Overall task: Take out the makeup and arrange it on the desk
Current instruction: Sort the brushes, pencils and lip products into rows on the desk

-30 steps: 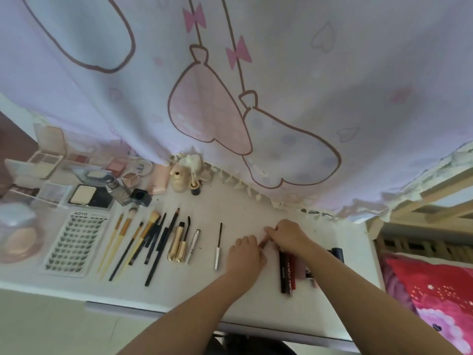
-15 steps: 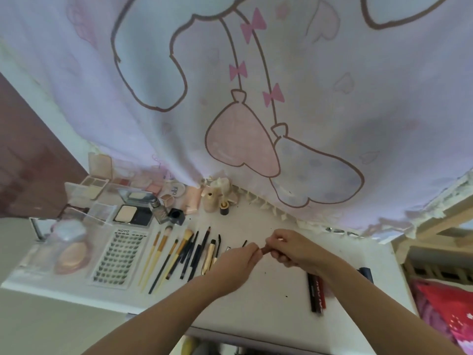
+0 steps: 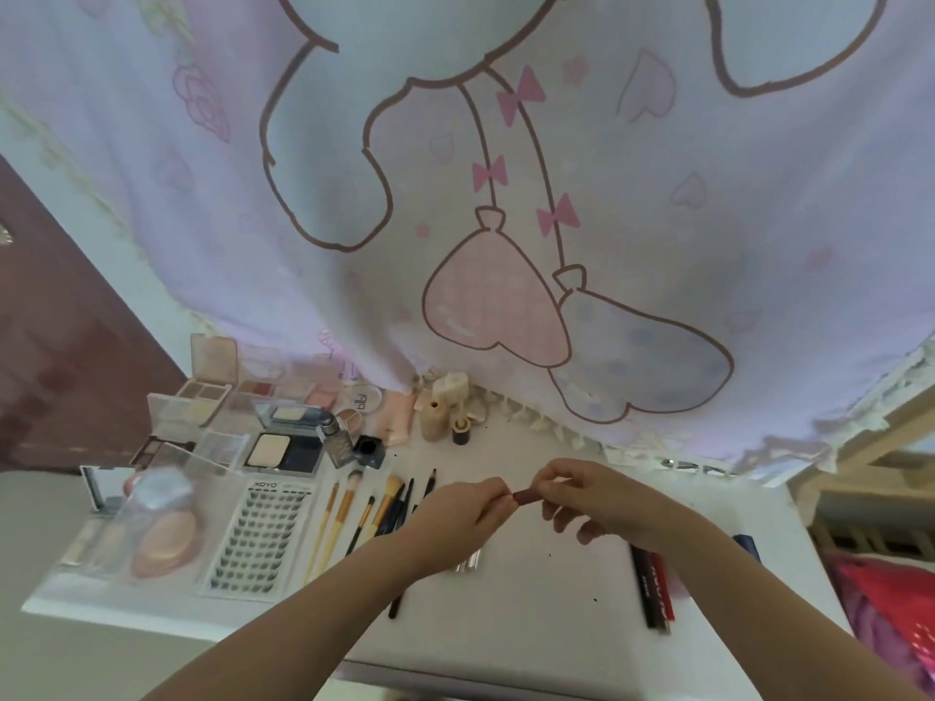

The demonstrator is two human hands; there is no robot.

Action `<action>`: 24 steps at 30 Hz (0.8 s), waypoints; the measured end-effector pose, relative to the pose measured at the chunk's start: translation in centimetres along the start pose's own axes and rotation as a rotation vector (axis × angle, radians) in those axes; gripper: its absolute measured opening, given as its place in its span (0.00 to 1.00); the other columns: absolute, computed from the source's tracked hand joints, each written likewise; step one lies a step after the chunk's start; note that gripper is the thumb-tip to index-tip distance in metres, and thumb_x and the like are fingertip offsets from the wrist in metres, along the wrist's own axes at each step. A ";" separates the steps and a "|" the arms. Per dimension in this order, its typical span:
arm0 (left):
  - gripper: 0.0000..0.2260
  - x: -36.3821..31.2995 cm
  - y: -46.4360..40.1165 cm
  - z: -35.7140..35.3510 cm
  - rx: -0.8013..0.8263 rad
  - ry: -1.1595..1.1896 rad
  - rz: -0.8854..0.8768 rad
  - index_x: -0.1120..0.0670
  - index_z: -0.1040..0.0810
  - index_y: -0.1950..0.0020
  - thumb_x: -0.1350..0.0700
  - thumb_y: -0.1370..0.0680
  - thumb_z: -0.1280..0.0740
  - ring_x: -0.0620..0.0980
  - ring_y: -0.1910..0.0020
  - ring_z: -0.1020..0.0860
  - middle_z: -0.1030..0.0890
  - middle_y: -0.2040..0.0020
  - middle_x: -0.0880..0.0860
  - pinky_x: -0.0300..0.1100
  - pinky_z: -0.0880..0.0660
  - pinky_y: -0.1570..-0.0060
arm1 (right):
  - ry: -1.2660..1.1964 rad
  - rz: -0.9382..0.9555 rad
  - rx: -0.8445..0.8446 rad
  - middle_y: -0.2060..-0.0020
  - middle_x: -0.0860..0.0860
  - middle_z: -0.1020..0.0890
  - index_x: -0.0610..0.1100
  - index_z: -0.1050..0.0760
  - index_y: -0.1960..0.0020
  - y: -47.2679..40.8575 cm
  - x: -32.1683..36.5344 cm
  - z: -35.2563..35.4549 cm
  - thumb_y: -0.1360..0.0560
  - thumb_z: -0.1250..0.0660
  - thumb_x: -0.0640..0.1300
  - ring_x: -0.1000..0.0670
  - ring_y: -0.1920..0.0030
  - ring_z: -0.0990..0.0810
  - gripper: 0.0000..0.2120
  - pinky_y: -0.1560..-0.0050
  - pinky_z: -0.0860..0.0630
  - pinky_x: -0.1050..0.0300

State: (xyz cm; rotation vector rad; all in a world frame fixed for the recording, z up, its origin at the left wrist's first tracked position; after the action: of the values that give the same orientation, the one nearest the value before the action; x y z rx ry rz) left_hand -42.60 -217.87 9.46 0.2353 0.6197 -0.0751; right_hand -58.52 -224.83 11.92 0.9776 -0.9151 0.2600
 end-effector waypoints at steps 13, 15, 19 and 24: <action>0.12 0.1 -0.7 -0.1 0.027 -0.025 -0.015 0.52 0.28 0.45 0.48 0.18 0.46 0.42 0.74 0.35 0.30 0.68 0.45 0.35 0.38 0.71 | 0.046 -0.035 -0.028 0.71 0.52 0.25 0.42 0.23 0.52 -0.2 -0.2 0.2 0.20 0.43 0.53 0.57 0.72 0.29 0.16 0.69 0.33 0.65; 0.12 0.1 -0.8 -0.1 0.032 -0.027 -0.011 0.53 0.28 0.45 0.48 0.18 0.47 0.42 0.73 0.35 0.30 0.69 0.45 0.35 0.38 0.71 | -0.009 -0.020 -0.010 0.67 0.52 0.23 0.42 0.24 0.50 -0.2 -0.2 0.4 0.20 0.40 0.48 0.56 0.67 0.27 0.11 0.68 0.31 0.65; 0.12 0.0 -0.9 0.1 0.038 -0.016 -0.014 0.53 0.28 0.46 0.48 0.18 0.47 0.42 0.72 0.34 0.28 0.66 0.47 0.36 0.37 0.70 | -0.036 -0.037 -0.037 0.70 0.51 0.24 0.41 0.21 0.49 -0.3 -0.1 0.4 0.20 0.42 0.53 0.56 0.71 0.28 0.18 0.70 0.32 0.65; 0.13 0.2 -1.1 0.1 0.027 -0.022 -0.006 0.53 0.28 0.46 0.47 0.18 0.47 0.46 0.69 0.31 0.25 0.63 0.50 0.39 0.34 0.67 | -0.077 0.045 -0.038 0.64 0.50 0.22 0.41 0.24 0.48 -0.5 -0.1 0.3 0.21 0.39 0.45 0.55 0.66 0.26 0.09 0.69 0.31 0.64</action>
State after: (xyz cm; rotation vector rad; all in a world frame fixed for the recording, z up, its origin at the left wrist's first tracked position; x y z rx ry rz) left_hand -42.48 -219.01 9.21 0.2589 0.5976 -0.0919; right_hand -58.45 -225.28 11.65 0.9374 -1.0097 0.2439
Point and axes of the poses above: each hand's wrist, its own y-axis away from the middle knuckle, its own z-axis out of the back of the hand, x = y × z, the point moved 3 cm from there along -y, towards the middle knuckle
